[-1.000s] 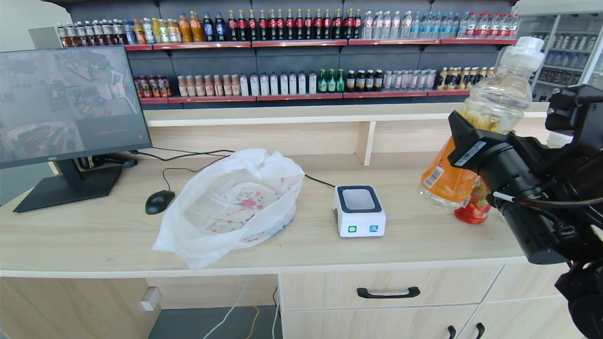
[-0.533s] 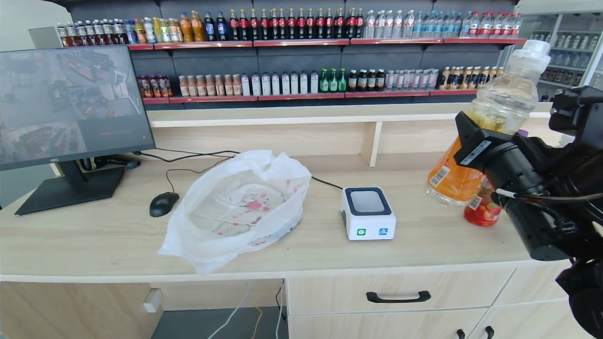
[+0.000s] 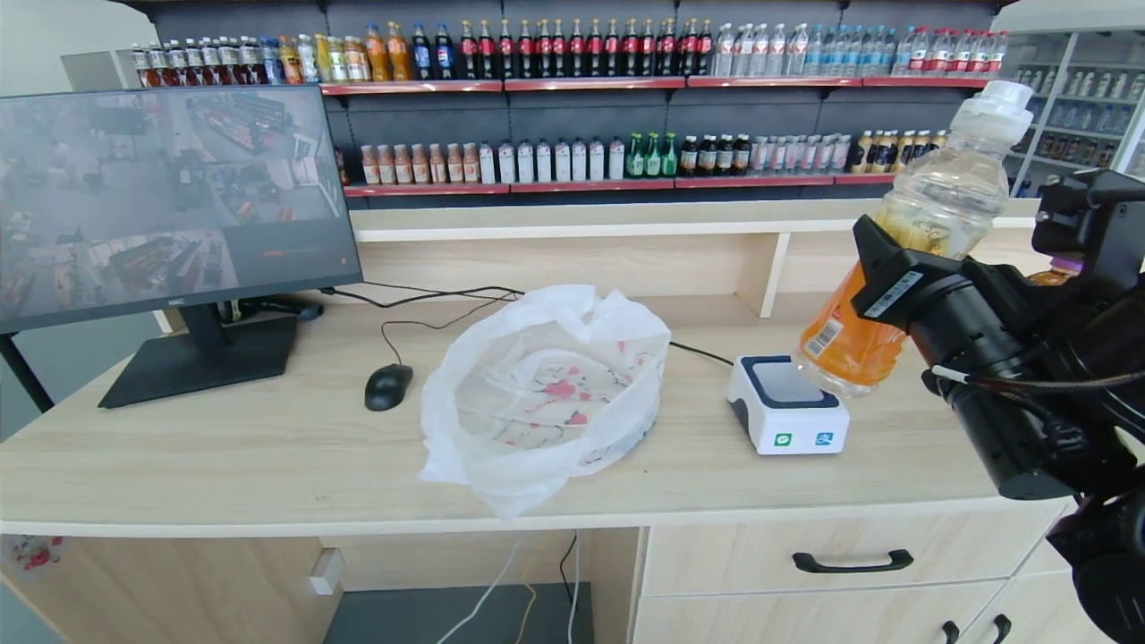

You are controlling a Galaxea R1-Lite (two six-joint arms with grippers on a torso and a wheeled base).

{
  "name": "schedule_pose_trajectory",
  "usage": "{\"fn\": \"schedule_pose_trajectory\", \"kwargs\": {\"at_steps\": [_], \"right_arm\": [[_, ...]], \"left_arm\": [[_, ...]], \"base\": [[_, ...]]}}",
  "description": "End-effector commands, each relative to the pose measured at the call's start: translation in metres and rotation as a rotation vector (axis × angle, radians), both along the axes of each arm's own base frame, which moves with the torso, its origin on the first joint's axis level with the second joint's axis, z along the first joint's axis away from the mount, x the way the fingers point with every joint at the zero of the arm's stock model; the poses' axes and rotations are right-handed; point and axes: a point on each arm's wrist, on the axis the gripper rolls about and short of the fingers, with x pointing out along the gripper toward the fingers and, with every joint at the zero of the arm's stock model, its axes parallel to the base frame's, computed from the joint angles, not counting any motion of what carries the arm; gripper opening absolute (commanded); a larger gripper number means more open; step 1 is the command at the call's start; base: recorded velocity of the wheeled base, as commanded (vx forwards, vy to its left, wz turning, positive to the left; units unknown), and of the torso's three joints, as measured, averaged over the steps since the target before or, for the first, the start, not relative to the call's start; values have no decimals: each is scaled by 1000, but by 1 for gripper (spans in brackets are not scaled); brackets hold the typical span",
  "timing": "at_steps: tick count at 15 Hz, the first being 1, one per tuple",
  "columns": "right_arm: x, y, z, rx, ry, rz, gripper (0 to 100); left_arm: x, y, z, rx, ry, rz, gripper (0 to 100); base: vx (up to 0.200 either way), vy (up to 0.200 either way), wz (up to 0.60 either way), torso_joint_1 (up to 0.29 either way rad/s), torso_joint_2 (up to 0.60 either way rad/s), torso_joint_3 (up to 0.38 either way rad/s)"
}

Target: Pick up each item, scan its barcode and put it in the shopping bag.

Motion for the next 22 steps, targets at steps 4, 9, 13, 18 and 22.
{"fn": "schedule_pose_trajectory", "kwargs": {"at_steps": [4, 9, 13, 18, 22], "right_arm": [[7, 7, 2, -7, -9, 32, 0], [27, 42, -13, -34, -9, 157, 0], [62, 87, -19, -47, -8, 224, 0], [82, 126, -27, -43, -9, 277, 0], [97, 126, -21, -54, -15, 285, 0]], "left_arm": [[0, 0, 0, 1, -1, 0, 100], [0, 0, 0, 1, -1, 0, 100], [0, 0, 0, 1, -1, 0, 100], [0, 0, 0, 1, 1, 0, 100], [0, 0, 0, 1, -1, 0, 100]], "base": [[0, 100, 0, 0, 1, 1], [0, 0, 0, 0, 0, 0], [0, 0, 0, 0, 0, 0], [0, 0, 0, 0, 0, 0], [0, 50, 0, 2, 1, 2]]}}
